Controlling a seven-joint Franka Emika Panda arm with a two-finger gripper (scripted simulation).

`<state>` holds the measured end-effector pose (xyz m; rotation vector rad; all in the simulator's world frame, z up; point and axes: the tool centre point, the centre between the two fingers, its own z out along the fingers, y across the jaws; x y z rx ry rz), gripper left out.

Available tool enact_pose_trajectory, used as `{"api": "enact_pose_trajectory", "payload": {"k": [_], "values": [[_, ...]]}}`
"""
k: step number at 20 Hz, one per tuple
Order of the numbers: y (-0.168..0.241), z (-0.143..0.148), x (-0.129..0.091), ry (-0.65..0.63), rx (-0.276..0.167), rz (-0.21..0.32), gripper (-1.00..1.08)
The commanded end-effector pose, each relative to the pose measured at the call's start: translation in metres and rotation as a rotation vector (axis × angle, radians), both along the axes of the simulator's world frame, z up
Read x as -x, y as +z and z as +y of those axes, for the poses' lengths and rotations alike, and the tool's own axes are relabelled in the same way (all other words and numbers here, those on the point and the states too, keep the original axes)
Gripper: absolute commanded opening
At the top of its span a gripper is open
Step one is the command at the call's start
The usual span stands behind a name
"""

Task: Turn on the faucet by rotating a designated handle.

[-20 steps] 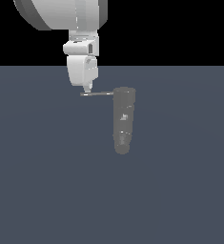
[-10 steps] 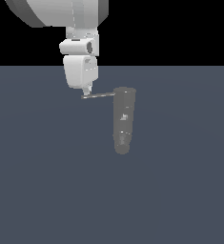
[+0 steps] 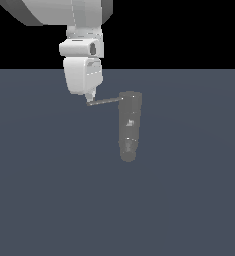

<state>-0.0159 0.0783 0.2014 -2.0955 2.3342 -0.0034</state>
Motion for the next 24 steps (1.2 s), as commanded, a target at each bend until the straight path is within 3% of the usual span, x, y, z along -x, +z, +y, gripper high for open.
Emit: {"api": "enact_pose_trajectory", "payload": {"k": [1,24], "values": [[0.0,-0.007,0.007,-0.004,0.002,0.002,-1.0],[0.0,-0.053,0.068,0.001,0.001,0.004,-1.0]]}}
